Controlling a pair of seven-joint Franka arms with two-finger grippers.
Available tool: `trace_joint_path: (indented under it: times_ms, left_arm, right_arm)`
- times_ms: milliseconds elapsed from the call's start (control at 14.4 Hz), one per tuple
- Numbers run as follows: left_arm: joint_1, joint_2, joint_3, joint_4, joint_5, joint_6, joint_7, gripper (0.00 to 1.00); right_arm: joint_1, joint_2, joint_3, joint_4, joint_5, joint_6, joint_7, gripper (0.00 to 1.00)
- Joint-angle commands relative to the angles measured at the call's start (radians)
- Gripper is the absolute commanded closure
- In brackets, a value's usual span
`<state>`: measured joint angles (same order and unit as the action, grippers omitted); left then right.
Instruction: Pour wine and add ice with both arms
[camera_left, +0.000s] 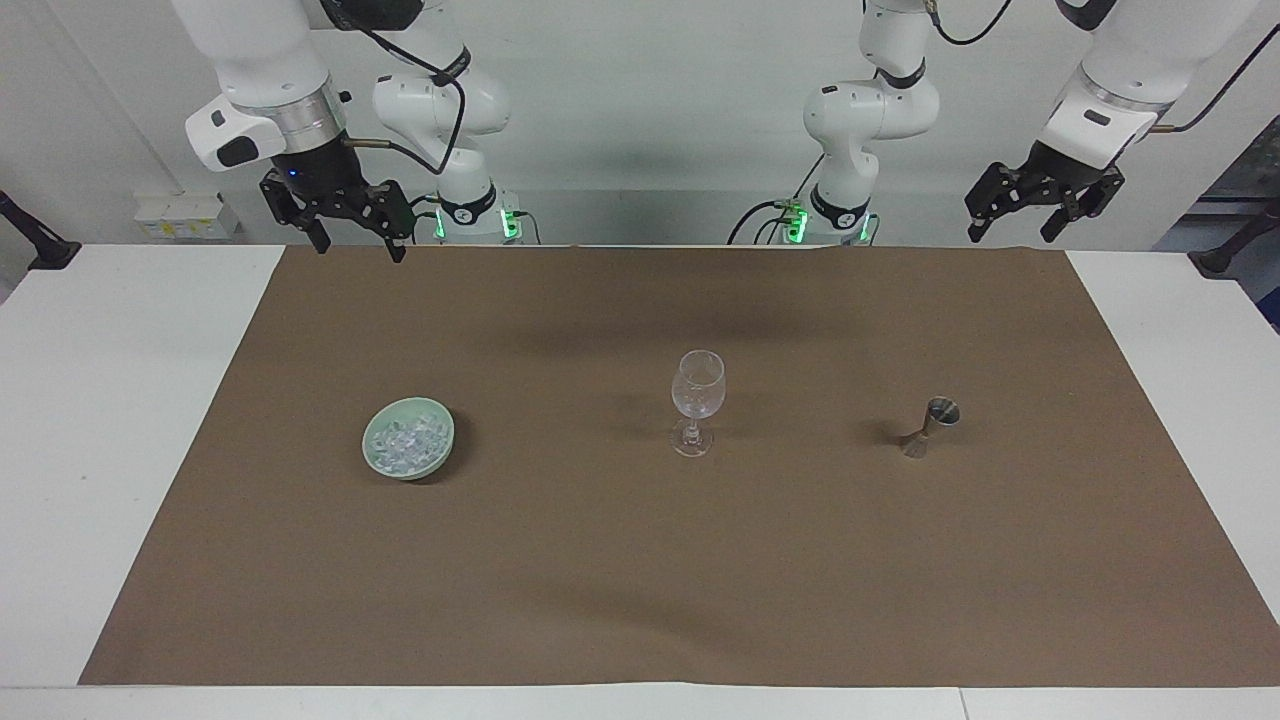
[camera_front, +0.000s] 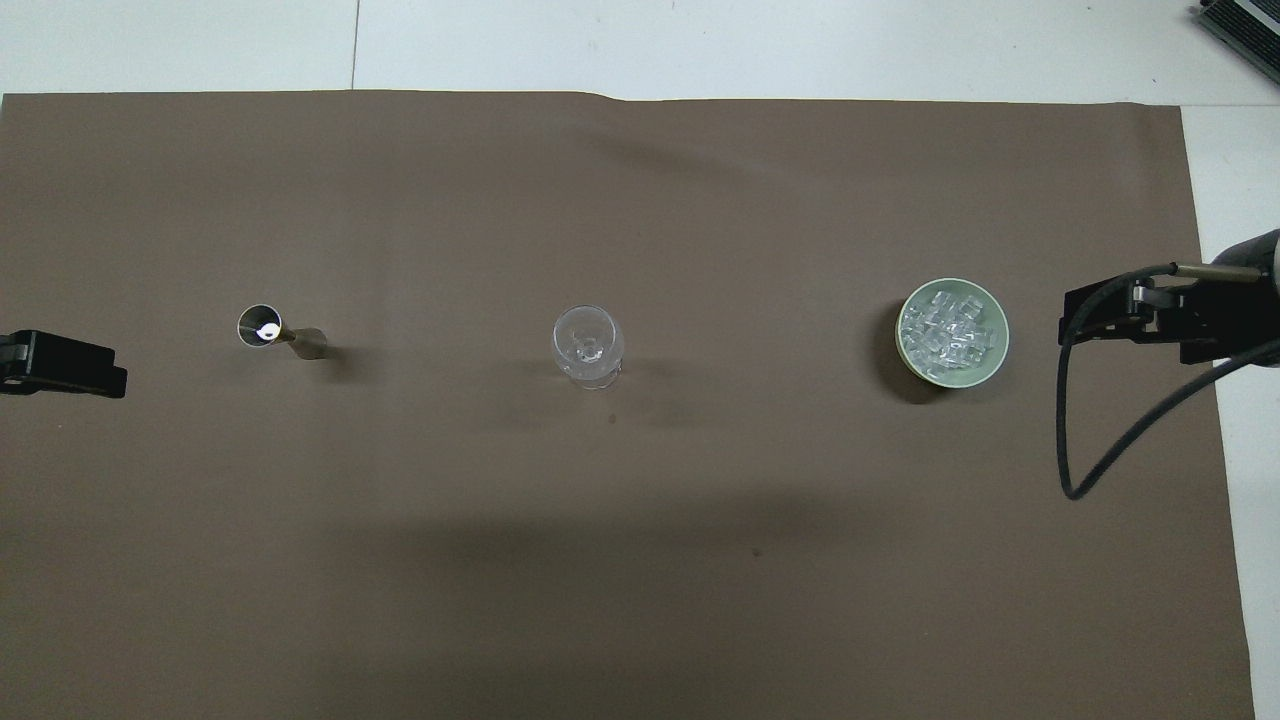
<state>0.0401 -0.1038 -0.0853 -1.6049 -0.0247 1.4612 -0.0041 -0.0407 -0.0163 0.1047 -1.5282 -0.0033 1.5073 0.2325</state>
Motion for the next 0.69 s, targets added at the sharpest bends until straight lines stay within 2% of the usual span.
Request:
trace_joint_path:
  times_ms: [0,624]
  left_arm:
    - [-0.016,-0.016,0.012,-0.012,0.009,0.001,0.004,0.0]
    - [-0.005,-0.019,0.016,-0.023,-0.001,-0.001,0.016,0.0]
  right_arm:
    - [-0.016,-0.002,0.003,0.003,0.031,-0.012,-0.03,0.0]
    - [-0.016,-0.002,0.004,0.003,0.029,-0.012,-0.03,0.0]
